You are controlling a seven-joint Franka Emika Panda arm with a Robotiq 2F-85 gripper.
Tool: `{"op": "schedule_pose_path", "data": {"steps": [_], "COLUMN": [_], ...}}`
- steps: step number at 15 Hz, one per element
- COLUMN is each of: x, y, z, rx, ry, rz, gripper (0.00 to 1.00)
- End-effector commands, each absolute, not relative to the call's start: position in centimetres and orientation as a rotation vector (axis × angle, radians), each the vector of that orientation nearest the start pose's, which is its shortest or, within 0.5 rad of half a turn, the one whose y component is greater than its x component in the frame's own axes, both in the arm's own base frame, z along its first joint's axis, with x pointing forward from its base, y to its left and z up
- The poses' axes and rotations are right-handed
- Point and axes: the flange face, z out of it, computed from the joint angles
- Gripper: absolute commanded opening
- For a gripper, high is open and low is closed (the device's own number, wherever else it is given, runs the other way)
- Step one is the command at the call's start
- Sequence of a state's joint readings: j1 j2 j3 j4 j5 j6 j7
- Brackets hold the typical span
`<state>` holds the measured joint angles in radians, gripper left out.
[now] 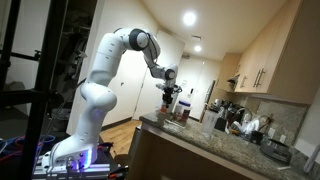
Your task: Place the white and orange bottle on the counter
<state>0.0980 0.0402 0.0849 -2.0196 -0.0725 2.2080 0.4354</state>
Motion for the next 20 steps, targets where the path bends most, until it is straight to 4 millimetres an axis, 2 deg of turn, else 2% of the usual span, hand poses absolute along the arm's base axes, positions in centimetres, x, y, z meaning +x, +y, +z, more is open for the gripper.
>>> {"op": "schedule_pose_path", "data": {"steps": [1, 5, 7, 11, 12, 13, 15, 16, 17, 19, 20], "x": [57.5, 58.5, 58.7, 58.3, 55.5, 55.1, 53.6, 55.5, 54.4, 53.1, 53.1], "y": [9.9, 10.4, 10.3, 10.9, 12.4, 12.4, 13.3, 12.9, 13.3, 13.4, 13.4], "z": [45.0, 45.5, 45.5, 44.9, 50.9, 51.5, 55.8, 52.1, 54.5, 56.9, 57.0], "rx": [-3.122, -3.028, -3.024, -2.965, -2.951, -2.934, -2.903, -2.935, -2.924, -2.917, -2.917], "ry": [0.215, 0.119, 0.099, -0.056, -0.077, -0.098, -0.137, -0.084, -0.099, -0.113, -0.114], "rz": [-0.364, -0.549, -0.568, -0.386, -0.360, -0.318, -0.298, -0.309, -0.314, -0.335, -0.335], "gripper": [0.26, 0.26, 0.26, 0.26, 0.26, 0.26, 0.26, 0.51, 0.51, 0.51, 0.26]}}
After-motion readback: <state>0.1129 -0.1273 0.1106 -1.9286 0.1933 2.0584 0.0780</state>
